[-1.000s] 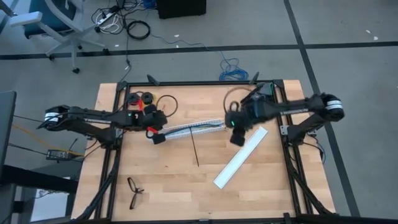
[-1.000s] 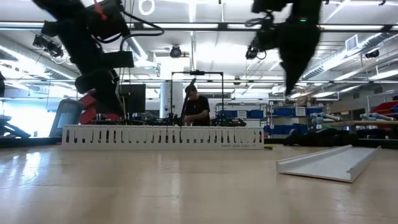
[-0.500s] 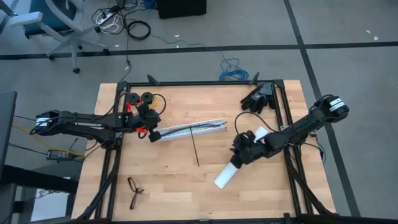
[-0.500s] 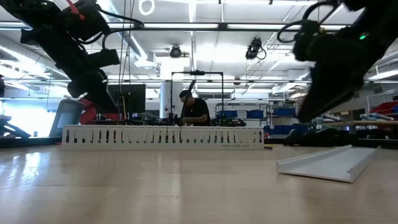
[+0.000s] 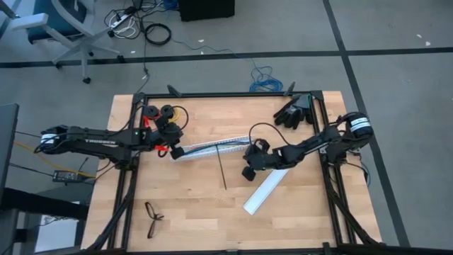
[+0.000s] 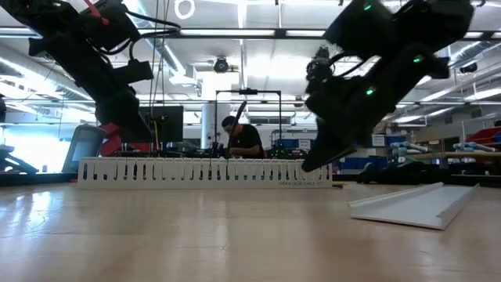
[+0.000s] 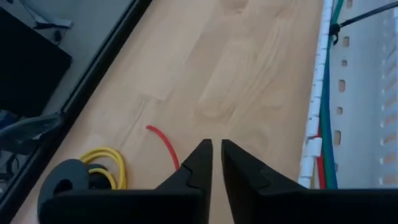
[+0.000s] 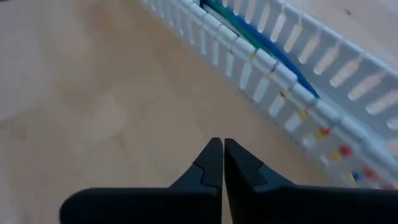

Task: Ziptie cables
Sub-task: Put the zip-tied cables into the white cable duct

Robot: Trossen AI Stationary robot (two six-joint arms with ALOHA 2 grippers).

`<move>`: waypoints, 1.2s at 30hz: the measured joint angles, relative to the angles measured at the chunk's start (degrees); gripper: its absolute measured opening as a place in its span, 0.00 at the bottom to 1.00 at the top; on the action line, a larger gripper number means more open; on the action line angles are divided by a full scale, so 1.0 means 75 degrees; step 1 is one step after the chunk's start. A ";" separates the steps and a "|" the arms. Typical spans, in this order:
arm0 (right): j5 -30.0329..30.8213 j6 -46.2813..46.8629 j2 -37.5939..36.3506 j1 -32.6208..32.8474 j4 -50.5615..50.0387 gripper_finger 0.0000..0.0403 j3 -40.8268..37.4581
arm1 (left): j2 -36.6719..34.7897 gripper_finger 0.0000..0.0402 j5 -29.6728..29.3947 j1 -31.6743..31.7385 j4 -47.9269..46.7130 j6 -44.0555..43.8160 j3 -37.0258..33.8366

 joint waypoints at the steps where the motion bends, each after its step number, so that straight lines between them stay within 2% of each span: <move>1: -0.0034 -0.0065 0.0098 -0.0088 -0.0001 0.01 0.0080 | 0.0002 0.13 -0.0007 0.0026 -0.0025 -0.0111 0.0000; 6: -0.0059 -0.0171 0.0395 -0.0491 -0.0022 0.01 0.0314 | 0.0375 0.16 0.0028 0.0286 -0.0416 -0.0623 0.0000; 12: -0.0460 -0.0176 0.0390 -0.0977 -0.0022 0.00 0.0324 | 0.1344 0.09 0.0917 0.0621 -0.0393 -0.0812 0.0009; 17: -0.0668 -0.0467 0.0461 -0.1334 -0.0246 0.00 0.0324 | 0.1900 0.04 0.2069 0.0644 -0.0400 -0.1029 0.0006; 23: -0.0738 -0.0704 0.0512 -0.1897 -0.0213 0.00 0.0324 | 0.2039 0.01 0.3778 0.0310 -0.0287 -0.1757 0.0006; 26: -0.1051 -0.0834 0.0510 -0.2181 0.0123 0.00 0.0324 | 0.2055 0.01 0.4202 -0.0093 0.0168 -0.2014 0.0000; 30: -0.1569 -0.0849 0.0509 -0.2534 0.0625 0.00 0.0324 | 0.2162 0.01 0.4431 -0.0625 0.1441 -0.2206 0.0003; 36: -0.1696 -0.1114 0.0554 -0.2819 0.0722 0.00 0.0753 | 0.3191 0.00 0.4501 -0.1063 0.3258 -0.2265 0.0042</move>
